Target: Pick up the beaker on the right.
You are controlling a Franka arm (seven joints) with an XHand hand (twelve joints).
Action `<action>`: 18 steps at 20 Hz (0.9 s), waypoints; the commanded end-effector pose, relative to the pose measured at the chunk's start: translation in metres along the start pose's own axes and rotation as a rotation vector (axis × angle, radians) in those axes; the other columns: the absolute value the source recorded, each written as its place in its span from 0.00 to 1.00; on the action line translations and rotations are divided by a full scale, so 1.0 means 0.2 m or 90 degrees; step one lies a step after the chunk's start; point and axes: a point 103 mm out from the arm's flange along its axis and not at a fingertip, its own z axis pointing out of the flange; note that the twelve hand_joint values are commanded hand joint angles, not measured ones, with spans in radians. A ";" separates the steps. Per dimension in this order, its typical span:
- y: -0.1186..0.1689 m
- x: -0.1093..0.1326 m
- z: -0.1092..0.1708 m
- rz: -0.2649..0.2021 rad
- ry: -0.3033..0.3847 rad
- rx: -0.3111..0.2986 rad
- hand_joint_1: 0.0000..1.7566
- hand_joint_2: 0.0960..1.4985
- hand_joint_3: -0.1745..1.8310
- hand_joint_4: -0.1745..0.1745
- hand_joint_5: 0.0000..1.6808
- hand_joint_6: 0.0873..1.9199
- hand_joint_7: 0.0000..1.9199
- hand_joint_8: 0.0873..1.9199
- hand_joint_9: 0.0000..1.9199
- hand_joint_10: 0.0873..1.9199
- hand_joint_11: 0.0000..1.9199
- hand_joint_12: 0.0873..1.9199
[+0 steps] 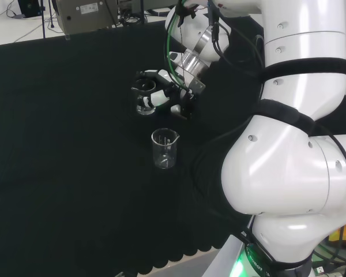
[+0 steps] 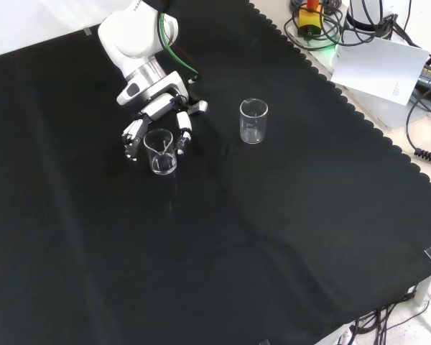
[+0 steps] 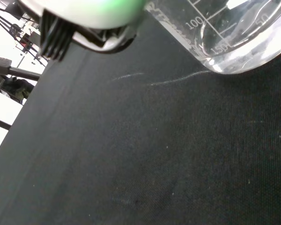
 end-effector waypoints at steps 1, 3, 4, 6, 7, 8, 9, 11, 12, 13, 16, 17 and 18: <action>0.01 0.00 0.02 -0.006 0.022 -0.009 0.58 0.32 0.41 0.51 0.30 0.01 0.18 0.31 0.28 0.27 0.10 0.68; 0.01 0.00 0.03 -0.007 0.030 -0.011 0.59 0.32 0.41 0.50 0.31 0.02 0.19 0.31 0.30 0.26 0.11 0.67; 0.01 0.01 0.03 -0.008 0.035 -0.012 0.59 0.32 0.41 0.50 0.31 0.02 0.20 0.31 0.30 0.26 0.12 0.67; 0.02 0.01 0.03 -0.006 0.041 -0.013 0.60 0.32 0.41 0.50 0.32 0.06 0.21 0.30 0.33 0.25 0.13 0.66; 0.02 0.01 0.03 -0.002 0.051 -0.015 0.60 0.32 0.41 0.49 0.32 0.11 0.22 0.30 0.34 0.24 0.14 0.66; 0.02 0.01 0.04 0.000 0.057 -0.015 0.61 0.32 0.41 0.49 0.32 0.17 0.23 0.30 0.35 0.23 0.15 0.66; 0.03 0.01 0.05 0.003 0.059 -0.012 0.62 0.33 0.42 0.47 0.32 0.24 0.24 0.30 0.36 0.22 0.17 0.64; 0.03 0.02 0.06 0.018 0.054 -0.015 0.64 0.33 0.43 0.42 0.31 0.36 0.24 0.31 0.38 0.21 0.21 0.62; 0.04 0.02 0.07 0.022 0.055 -0.013 0.66 0.33 0.44 0.40 0.30 0.40 0.25 0.32 0.39 0.21 0.23 0.61; 0.04 0.02 0.07 0.025 0.056 -0.013 0.67 0.33 0.44 0.38 0.30 0.43 0.25 0.32 0.40 0.20 0.25 0.60; 0.04 0.02 0.07 0.035 0.054 -0.009 0.69 0.34 0.45 0.34 0.28 0.46 0.24 0.33 0.41 0.19 0.28 0.59; 0.04 0.01 0.07 0.038 0.053 -0.012 0.69 0.34 0.46 0.33 0.27 0.46 0.24 0.33 0.41 0.19 0.28 0.59; 0.04 0.01 0.08 0.039 0.055 -0.015 0.70 0.34 0.46 0.33 0.27 0.46 0.24 0.33 0.41 0.19 0.28 0.58</action>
